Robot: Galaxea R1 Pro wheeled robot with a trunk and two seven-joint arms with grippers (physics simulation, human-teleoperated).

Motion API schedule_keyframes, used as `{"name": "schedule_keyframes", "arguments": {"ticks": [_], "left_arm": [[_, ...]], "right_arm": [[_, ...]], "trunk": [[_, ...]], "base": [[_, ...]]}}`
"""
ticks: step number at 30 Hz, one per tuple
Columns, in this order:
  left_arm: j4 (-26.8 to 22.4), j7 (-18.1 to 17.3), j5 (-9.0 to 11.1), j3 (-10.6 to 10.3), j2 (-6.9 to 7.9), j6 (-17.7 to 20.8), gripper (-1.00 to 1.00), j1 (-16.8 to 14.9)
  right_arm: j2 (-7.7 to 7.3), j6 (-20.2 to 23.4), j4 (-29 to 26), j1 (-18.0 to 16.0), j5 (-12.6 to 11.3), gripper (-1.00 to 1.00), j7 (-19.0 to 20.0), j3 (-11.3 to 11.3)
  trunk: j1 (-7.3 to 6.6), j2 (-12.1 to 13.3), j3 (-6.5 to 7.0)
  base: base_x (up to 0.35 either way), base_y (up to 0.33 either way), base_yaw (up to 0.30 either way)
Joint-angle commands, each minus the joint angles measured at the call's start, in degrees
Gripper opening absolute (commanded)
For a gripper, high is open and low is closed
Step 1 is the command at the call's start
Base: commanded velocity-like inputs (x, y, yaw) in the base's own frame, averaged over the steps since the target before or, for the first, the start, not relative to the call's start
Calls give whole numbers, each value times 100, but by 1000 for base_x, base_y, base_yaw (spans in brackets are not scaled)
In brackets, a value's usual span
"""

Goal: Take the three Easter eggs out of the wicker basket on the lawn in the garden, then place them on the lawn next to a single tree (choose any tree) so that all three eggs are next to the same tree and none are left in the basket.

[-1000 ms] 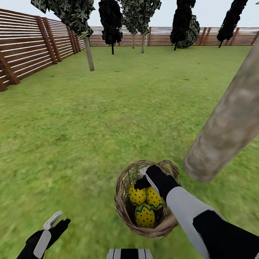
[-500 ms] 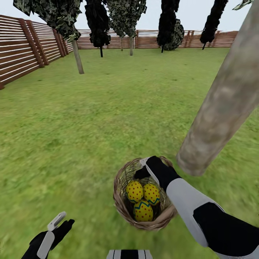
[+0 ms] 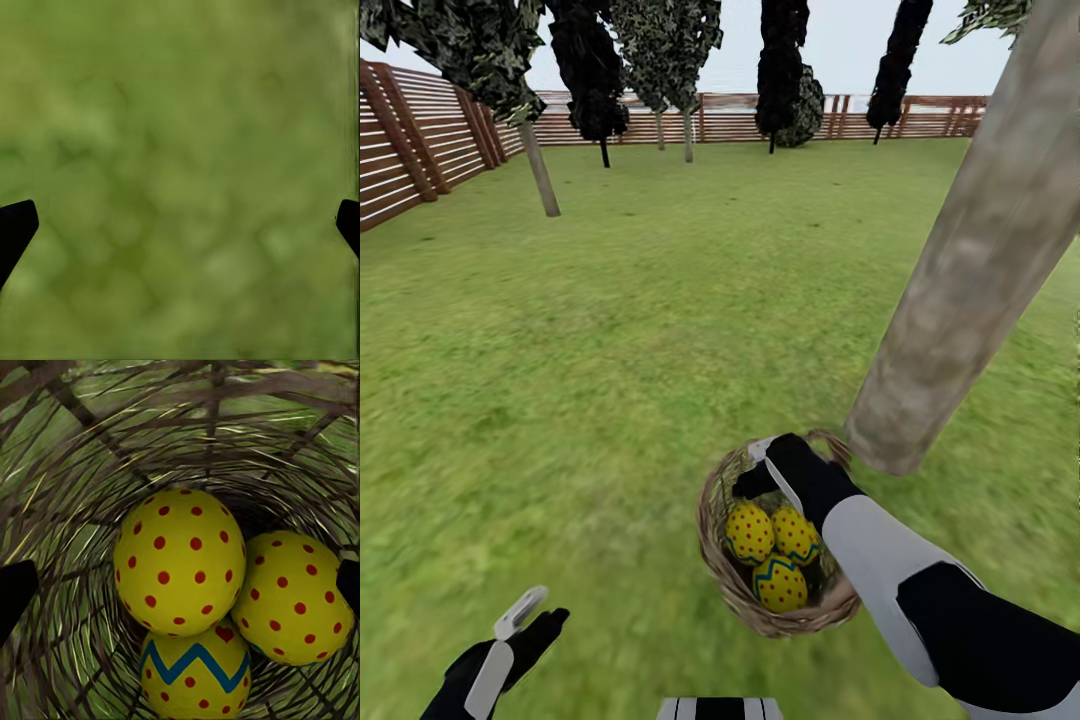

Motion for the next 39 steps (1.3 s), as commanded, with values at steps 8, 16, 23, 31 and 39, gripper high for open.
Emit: {"name": "schedule_keyframes", "arguments": {"ticks": [8, 16, 23, 31, 39], "left_arm": [[-12, 35, 57, -393, 0, 22, 100, -2], [-12, 36, 58, -448, 0, 11, 100, 0], [-12, 35, 59, -455, 0, 11, 100, 0], [-36, 43, 52, -474, -98, 19, 100, 0], [-86, 25, 60, -457, -77, 94, 100, 16]], "right_arm": [[4, 21, 19, -6, 6, 100, 4, 17], [-152, 22, 109, -2, -10, 100, -22, -19], [-107, 198, 268, -2, -17, 100, -76, -21], [-100, 271, 282, -2, -20, 100, -67, -36], [-81, 233, 355, -20, -23, 100, -43, -37]], "trunk": [[1, -2, 47], [1, -2, 59], [1, -2, 60], [11, -7, -29], [17, -10, -73]], "base": [[242, 209, -214], [38, 15, -54], [0, 0, -1], [0, 0, 0], [0, 0, 0]]}}
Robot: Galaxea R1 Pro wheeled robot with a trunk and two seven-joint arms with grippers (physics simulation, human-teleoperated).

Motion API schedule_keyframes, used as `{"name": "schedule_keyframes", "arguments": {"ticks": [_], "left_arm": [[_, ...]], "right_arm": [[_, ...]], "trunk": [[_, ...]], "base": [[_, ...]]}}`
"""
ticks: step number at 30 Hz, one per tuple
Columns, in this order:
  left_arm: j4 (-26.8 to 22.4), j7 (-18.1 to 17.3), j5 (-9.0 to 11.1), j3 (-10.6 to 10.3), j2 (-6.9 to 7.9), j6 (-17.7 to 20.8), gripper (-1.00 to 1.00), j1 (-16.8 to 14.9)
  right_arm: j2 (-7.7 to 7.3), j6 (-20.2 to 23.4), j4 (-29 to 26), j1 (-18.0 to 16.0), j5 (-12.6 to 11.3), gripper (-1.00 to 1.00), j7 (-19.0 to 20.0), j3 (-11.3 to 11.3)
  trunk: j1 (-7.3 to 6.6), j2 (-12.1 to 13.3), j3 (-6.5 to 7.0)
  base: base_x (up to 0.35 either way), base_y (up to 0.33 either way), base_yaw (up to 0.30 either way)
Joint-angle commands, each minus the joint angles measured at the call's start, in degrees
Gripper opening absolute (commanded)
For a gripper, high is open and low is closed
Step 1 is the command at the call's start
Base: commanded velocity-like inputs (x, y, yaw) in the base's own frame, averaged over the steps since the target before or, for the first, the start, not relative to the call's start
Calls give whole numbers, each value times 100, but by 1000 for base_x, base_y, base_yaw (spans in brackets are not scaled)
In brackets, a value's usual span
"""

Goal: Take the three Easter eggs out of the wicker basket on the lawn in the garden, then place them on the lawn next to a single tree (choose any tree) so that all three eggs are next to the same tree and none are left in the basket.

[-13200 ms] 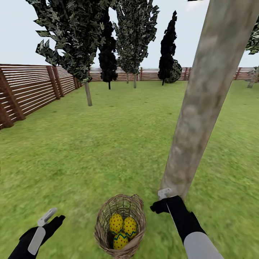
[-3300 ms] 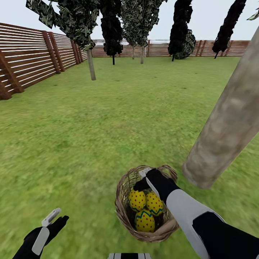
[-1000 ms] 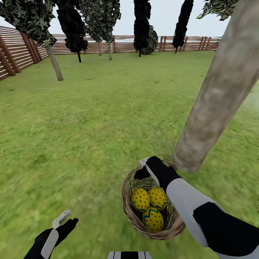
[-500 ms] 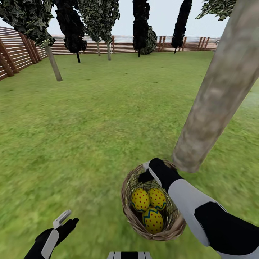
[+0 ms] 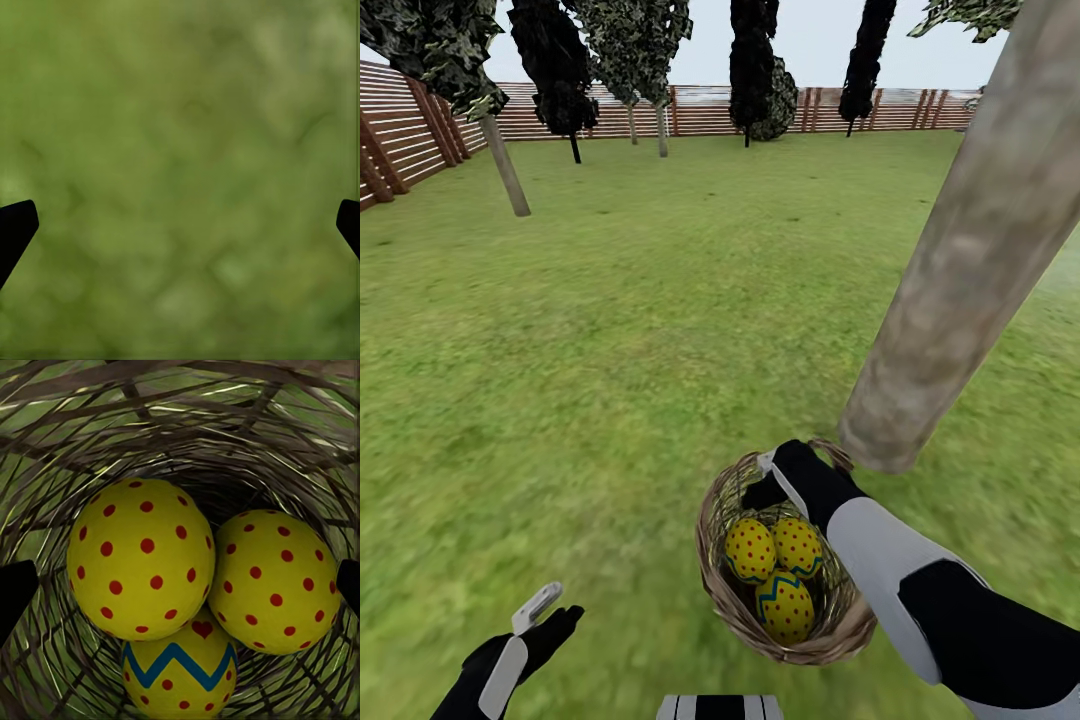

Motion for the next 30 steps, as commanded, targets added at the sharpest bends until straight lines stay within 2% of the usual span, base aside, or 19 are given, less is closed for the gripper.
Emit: {"name": "schedule_keyframes", "arguments": {"ticks": [1, 8, 17, 24, 30], "left_arm": [[-8, 36, 59, -1, -2, 33, 100, 0], [-30, 32, 61, -13, 78, 52, 100, 0], [-25, 32, 61, -24, 76, 53, 100, 0], [-25, 32, 61, -41, 66, 37, 100, 0], [-25, 39, 55, -42, 52, -1, 100, 0]], "right_arm": [[-1, 27, -9, -4, 21, 100, -3, 39], [-6, 154, -34, -4, -10, 100, -32, 41], [-12, 443, -79, -3, -32, 100, -8, 32], [43, 726, -44, -120, -45, 100, -20, 24], [109, 750, -5, -308, -58, 100, -7, 15]], "trunk": [[-1, -2, -5], [-1, -2, -5], [-1, -2, -5], [-1, -2, -5], [14, -10, -138]], "base": [[0, 0, 0], [0, 0, 0], [0, 0, 0], [0, 0, 0], [0, 0, 0]]}}
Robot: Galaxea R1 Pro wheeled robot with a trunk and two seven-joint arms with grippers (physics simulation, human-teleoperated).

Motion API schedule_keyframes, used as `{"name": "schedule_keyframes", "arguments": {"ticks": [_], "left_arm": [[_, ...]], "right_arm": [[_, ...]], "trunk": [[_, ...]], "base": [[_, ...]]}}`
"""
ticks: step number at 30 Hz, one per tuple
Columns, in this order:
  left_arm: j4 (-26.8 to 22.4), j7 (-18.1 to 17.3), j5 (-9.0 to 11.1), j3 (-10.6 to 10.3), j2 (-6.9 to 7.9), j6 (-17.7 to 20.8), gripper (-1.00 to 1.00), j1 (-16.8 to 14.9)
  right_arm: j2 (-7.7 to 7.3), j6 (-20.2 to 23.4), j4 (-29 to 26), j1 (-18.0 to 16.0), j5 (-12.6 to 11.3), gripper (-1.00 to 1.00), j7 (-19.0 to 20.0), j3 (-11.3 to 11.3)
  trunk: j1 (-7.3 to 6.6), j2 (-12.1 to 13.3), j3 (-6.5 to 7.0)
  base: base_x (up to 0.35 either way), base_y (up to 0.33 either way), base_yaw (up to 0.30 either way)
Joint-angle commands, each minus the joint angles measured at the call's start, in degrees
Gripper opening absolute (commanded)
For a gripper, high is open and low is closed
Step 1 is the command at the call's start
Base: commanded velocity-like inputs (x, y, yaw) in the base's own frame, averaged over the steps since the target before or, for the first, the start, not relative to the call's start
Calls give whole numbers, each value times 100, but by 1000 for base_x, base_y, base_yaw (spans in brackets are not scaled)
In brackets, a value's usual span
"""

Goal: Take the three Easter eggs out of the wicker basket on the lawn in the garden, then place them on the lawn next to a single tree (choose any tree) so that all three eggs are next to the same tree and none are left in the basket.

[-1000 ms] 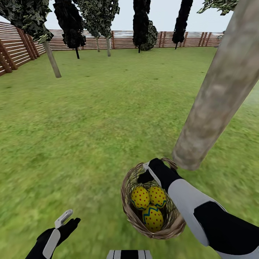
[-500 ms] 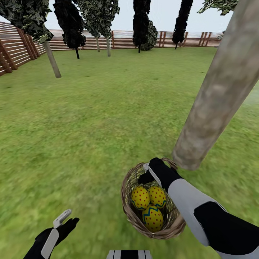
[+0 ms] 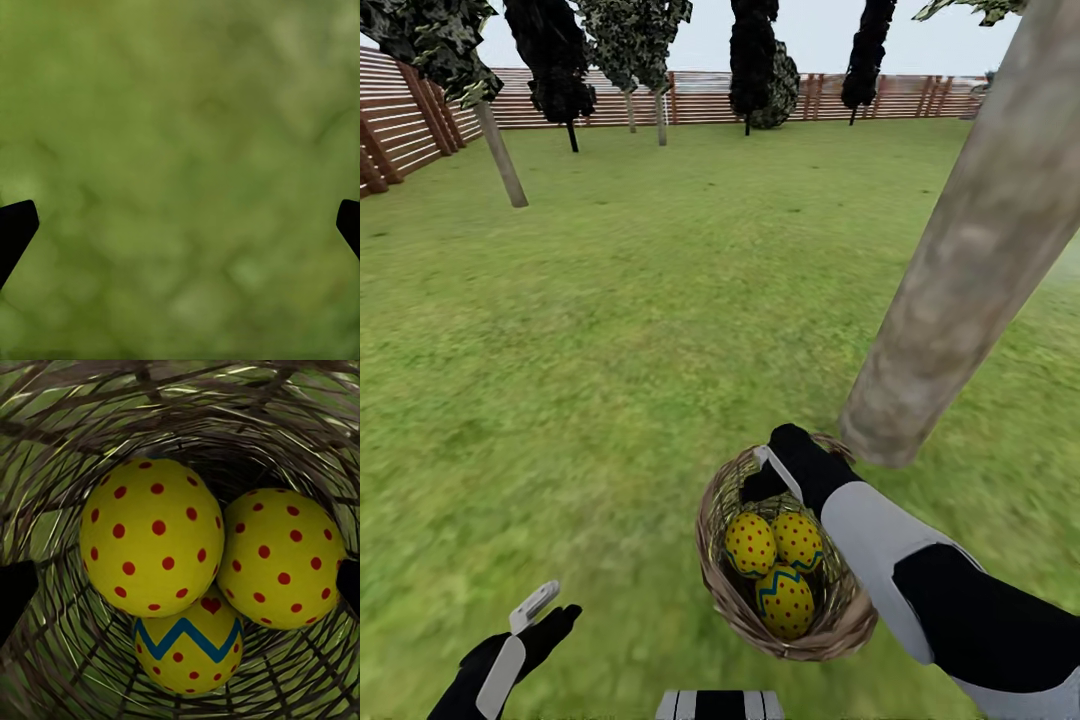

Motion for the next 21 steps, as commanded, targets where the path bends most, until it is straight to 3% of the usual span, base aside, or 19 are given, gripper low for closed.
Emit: {"name": "schedule_keyframes", "arguments": {"ticks": [1, 4, 21], "left_arm": [[-10, 38, 60, 2, -1, 29, 100, 0], [-2, 32, 59, 0, -16, 25, 100, 0], [40, 31, 57, -7, -29, 16, 100, 0]], "right_arm": [[0, 21, -1, -31, -14, 100, 15, 22], [0, 15, 4, -152, -56, 100, 30, 21], [0, -11, 24, -176, -34, 100, 471, 30]], "trunk": [[1, -4, -28], [1, -4, -28], [45, -26, -404]], "base": [[0, 0, 0], [0, 0, 0], [0, 0, 0]]}}
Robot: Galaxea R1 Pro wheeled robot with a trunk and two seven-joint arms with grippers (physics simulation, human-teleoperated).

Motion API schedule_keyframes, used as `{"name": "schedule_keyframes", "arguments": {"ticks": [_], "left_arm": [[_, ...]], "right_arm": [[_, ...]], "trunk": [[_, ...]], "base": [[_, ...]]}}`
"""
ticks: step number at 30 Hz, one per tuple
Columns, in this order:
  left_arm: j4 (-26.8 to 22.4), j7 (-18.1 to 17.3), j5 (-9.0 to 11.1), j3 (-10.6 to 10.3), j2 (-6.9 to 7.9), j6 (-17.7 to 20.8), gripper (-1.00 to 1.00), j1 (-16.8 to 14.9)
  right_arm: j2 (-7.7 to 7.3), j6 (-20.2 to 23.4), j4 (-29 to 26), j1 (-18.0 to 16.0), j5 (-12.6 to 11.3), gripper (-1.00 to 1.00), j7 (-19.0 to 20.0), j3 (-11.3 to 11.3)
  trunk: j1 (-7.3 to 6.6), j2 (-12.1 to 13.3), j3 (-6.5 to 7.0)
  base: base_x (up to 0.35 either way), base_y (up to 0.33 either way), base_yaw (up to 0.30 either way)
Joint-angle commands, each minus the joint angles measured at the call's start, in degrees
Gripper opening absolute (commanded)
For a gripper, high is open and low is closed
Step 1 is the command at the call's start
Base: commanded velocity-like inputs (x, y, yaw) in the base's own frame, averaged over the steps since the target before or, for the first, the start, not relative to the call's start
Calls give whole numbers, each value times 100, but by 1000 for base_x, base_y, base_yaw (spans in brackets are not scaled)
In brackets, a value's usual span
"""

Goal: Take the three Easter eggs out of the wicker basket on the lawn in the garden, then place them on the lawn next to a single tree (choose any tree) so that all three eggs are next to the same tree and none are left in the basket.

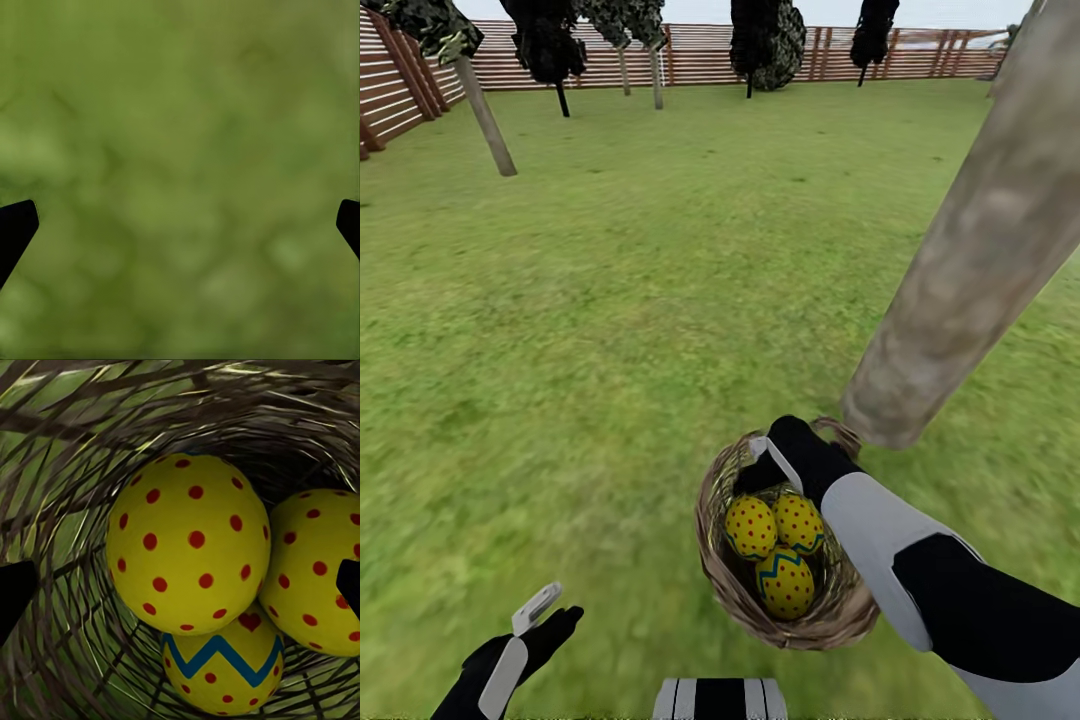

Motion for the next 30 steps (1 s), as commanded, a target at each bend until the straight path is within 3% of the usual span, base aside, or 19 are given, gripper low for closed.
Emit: {"name": "schedule_keyframes", "arguments": {"ticks": [1, 11, 17, 30], "left_arm": [[-9, 35, 60, 2, 0, 32, 100, 0], [5, 30, 54, 2, 0, 24, 100, 0], [5, 23, 54, 2, -8, 18, 100, 0], [5, 21, 54, 2, -1, 16, 100, 0]], "right_arm": [[-3, 19, -2, -4, -1, 100, 8, 22], [-15, -20, -52, -4, 77, 100, -37, 39], [-15, -322, -72, -4, 79, 100, -43, 50], [0, -289, -62, -4, 69, 100, -68, 82]], "trunk": [[1, -3, -27], [27, -17, -249], [42, -25, -382], [76, -42, -670]], "base": [[0, 0, 0], [0, 0, 0], [0, 0, 0], [0, 0, 0]]}}
